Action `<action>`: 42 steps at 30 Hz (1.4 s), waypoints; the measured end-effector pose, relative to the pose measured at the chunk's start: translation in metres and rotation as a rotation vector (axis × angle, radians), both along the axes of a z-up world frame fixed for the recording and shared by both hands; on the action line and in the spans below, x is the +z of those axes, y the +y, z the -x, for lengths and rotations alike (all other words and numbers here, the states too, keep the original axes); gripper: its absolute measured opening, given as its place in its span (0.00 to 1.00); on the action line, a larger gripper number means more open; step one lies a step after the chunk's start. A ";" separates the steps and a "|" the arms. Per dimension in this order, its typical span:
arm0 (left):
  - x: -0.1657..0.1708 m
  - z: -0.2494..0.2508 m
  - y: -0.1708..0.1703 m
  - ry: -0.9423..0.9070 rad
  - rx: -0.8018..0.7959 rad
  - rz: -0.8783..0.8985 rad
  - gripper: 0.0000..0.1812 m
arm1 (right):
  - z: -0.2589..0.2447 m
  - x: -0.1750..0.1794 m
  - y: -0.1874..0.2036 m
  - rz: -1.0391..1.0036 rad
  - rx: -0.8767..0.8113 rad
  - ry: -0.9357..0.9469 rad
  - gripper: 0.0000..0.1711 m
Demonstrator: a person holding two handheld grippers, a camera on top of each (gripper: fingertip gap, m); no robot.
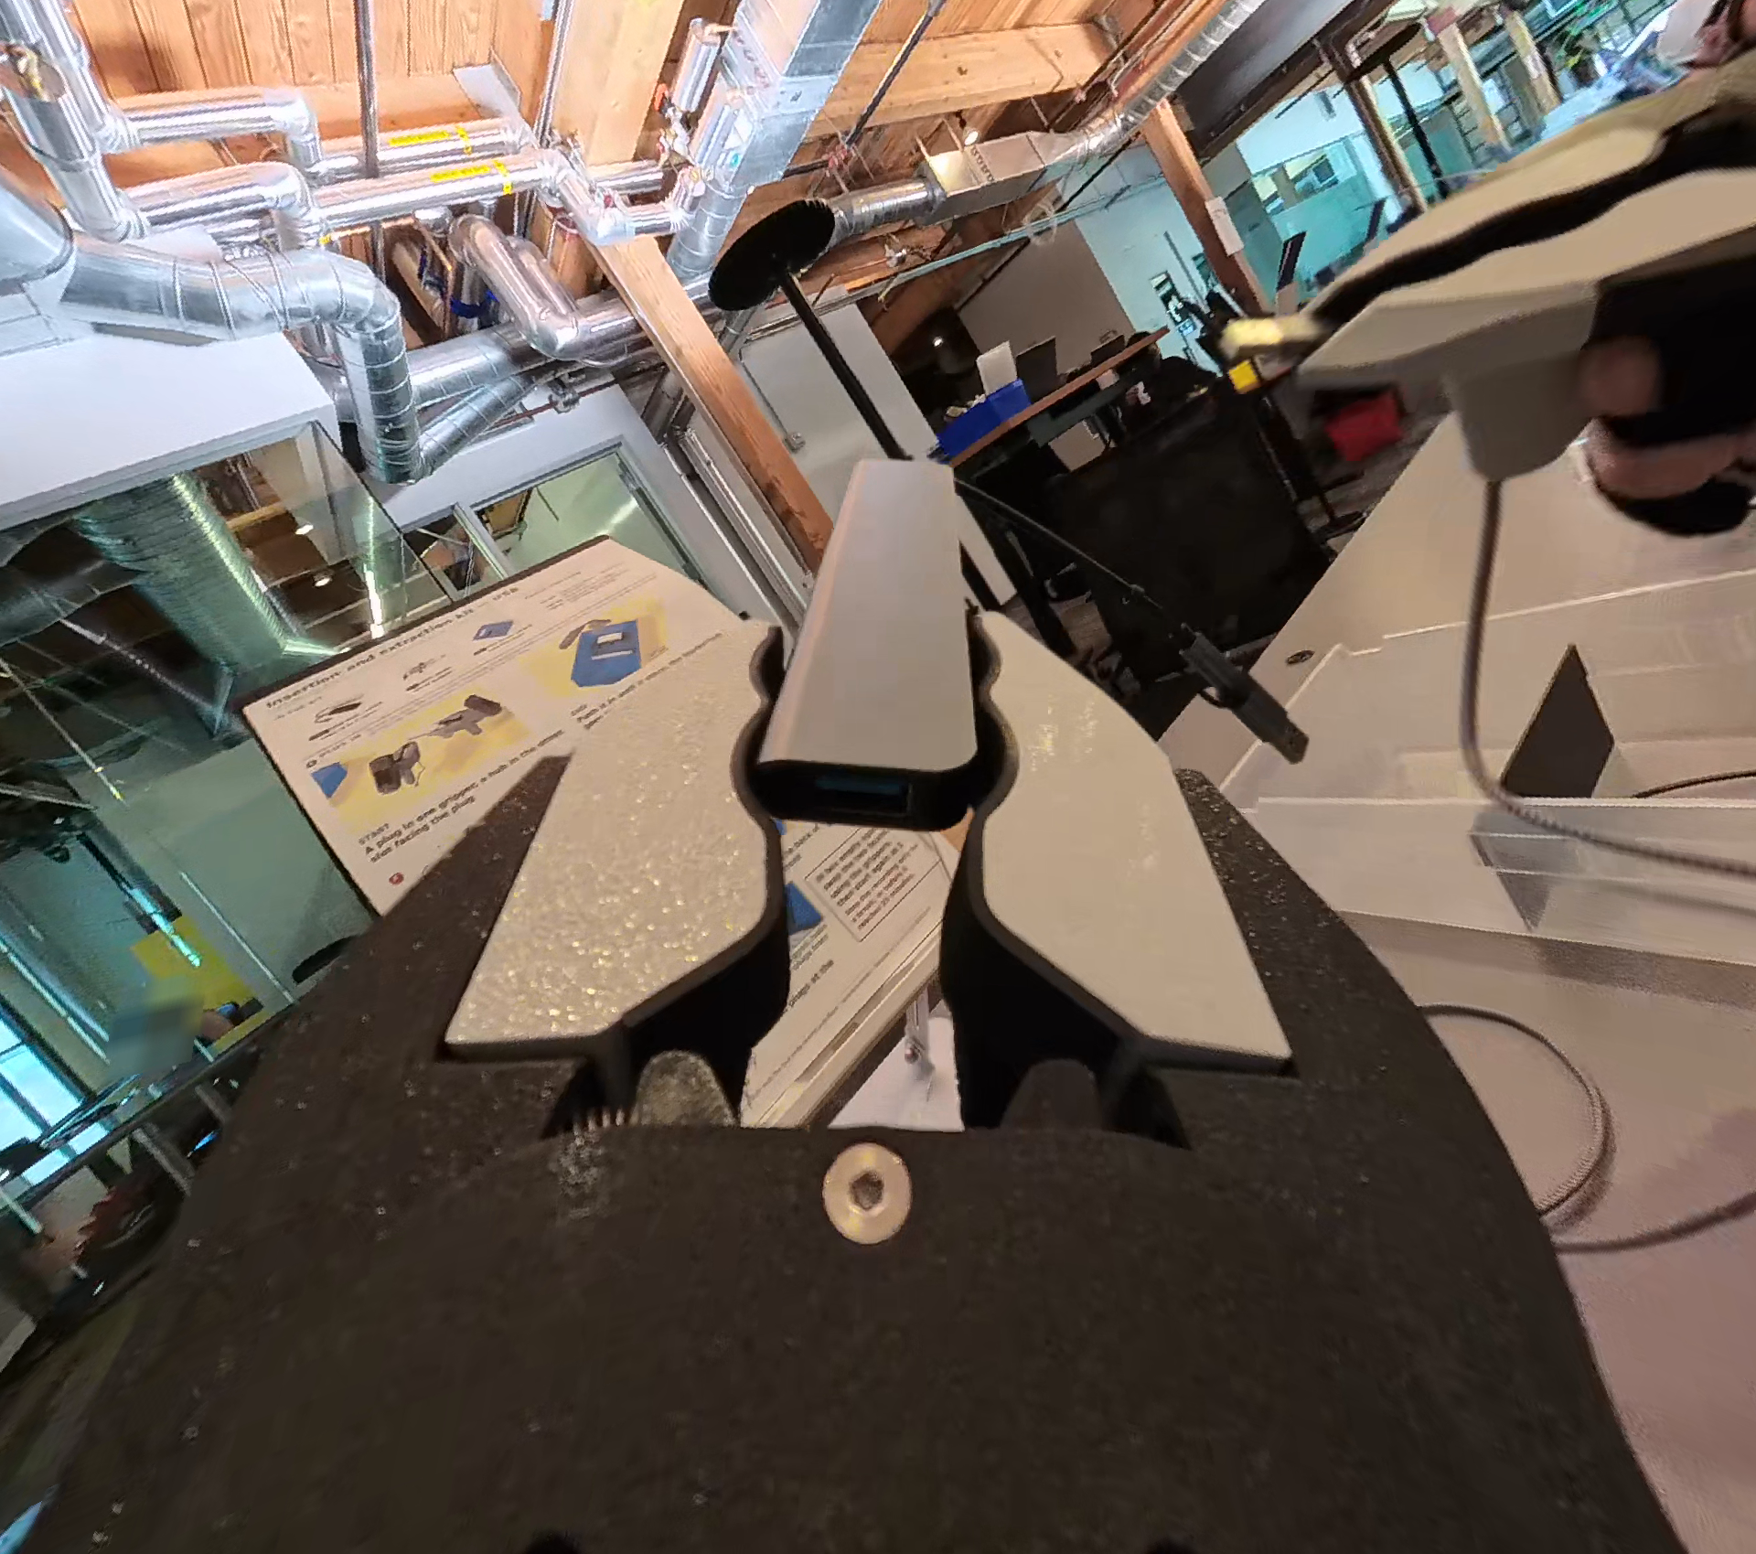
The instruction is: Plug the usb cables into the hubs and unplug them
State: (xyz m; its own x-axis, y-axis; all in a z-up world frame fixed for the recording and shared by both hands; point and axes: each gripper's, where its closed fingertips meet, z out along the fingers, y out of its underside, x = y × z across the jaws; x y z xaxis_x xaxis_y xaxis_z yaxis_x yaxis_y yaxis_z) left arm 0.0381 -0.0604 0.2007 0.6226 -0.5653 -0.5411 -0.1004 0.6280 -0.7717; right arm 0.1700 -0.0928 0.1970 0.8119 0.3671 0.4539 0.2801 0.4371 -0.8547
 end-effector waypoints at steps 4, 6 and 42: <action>0.005 0.015 0.008 -0.024 0.034 0.015 0.19 | -0.051 0.027 -0.017 -0.146 -0.178 0.004 0.09; 0.009 0.025 0.011 -0.038 0.059 0.013 0.19 | -0.088 0.041 -0.029 -0.242 -0.295 0.049 0.08; 0.008 0.034 0.016 -0.047 0.021 0.064 0.19 | -0.034 -0.361 0.051 1.580 -0.131 -0.734 0.06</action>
State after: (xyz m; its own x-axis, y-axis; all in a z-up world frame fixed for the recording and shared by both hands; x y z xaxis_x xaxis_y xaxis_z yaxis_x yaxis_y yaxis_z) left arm 0.0045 -0.0442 0.2091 0.6590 -0.5842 -0.4738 -0.0756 0.5753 -0.8144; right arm 0.2044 -0.0423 -0.1641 0.6778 0.7352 0.0109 0.7328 -0.6743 -0.0912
